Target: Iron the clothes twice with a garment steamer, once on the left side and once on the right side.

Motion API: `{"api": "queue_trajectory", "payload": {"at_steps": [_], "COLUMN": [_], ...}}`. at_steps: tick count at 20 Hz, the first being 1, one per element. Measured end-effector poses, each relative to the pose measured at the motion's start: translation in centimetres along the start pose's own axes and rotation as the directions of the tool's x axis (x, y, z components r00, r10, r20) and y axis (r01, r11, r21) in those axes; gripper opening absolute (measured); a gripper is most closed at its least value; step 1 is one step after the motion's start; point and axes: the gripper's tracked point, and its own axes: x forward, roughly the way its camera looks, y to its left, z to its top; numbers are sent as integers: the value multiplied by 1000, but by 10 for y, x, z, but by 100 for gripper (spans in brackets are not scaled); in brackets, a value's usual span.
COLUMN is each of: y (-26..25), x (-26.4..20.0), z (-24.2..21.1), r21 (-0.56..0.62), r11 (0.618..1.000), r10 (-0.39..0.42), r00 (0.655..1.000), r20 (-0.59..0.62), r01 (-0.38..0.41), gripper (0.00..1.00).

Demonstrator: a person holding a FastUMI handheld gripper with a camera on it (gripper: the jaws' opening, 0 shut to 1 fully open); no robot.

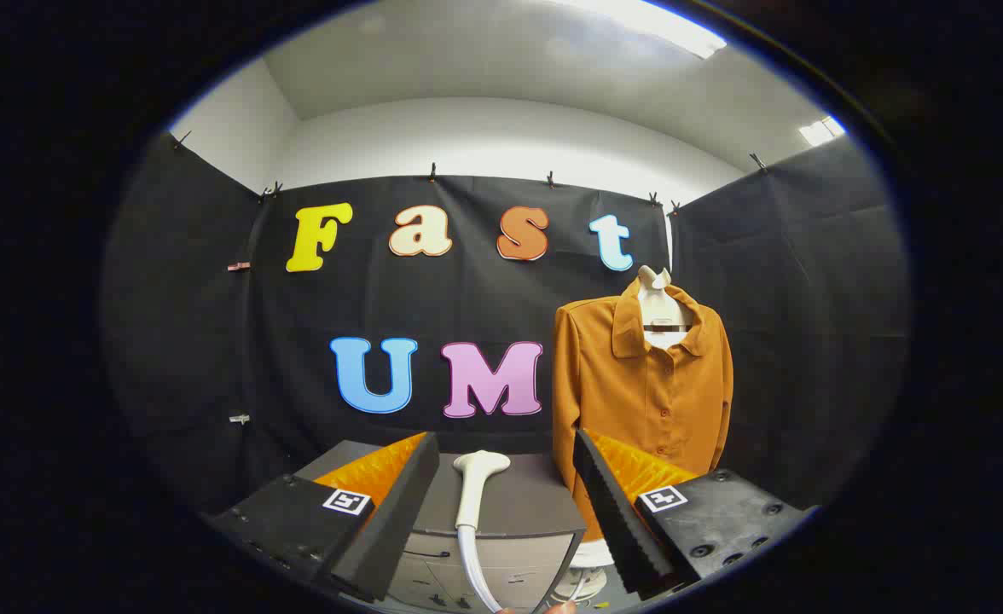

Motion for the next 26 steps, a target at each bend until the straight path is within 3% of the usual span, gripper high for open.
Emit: {"api": "queue_trajectory", "payload": {"at_steps": [20, 26], "y": [14, 41], "x": [0, 16], "z": [-7, -43], "r21": [-18, 28], "r11": [1000, 996], "r10": [1, 93], "r00": [1000, 986], "r20": [-20, -136], "r01": [-2, -89], "gripper": [98, 98]}}
